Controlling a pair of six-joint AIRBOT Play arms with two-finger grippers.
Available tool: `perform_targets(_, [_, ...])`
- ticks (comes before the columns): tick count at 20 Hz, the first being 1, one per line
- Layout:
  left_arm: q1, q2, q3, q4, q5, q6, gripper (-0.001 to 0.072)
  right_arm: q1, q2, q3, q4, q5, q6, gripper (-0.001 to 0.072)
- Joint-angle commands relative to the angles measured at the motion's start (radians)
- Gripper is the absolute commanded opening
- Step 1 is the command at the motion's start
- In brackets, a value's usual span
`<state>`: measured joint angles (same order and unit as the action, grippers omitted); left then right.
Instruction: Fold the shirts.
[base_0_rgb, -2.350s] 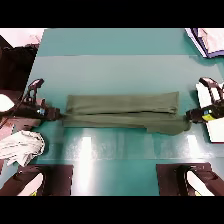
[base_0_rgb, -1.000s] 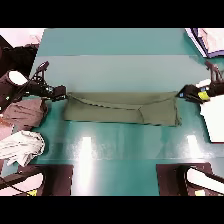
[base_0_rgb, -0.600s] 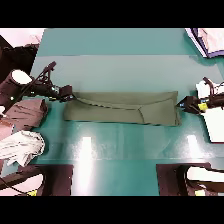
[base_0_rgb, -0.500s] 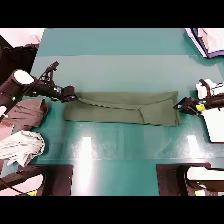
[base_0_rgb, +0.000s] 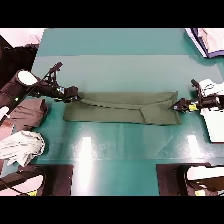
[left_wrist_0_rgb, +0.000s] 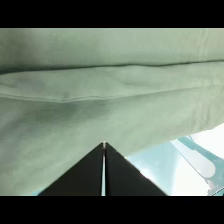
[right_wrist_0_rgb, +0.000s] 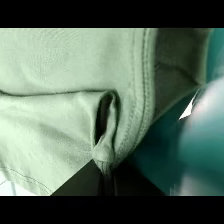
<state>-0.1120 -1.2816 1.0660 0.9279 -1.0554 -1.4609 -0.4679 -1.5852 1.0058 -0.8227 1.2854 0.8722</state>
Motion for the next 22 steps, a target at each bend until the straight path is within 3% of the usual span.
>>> perform_targets(1, [-0.009, -0.001, 0.001, -0.004, 0.001, -0.006, 0.0022, 0.002, 0.002, 0.055, 0.044, 0.087, -0.003, 0.0021])
perform_targets(9, [-0.261, -0.15, 0.15, -0.008, 0.14, -0.006, 0.0022, 0.23, 0.079, 0.385, 0.044, 0.306, 0.241, 0.0019])
perform_targets(16, [-0.413, -0.494, 0.412, -0.008, 0.122, -0.006, 0.0022, 0.5, 0.177, 0.675, 0.042, 0.251, 0.432, 0.0019])
perform_targets(22, [-0.409, -0.559, 0.459, 0.007, 0.136, -0.006, 0.0022, 0.695, 0.086, 0.888, -0.008, 0.272, 0.504, 0.0018])
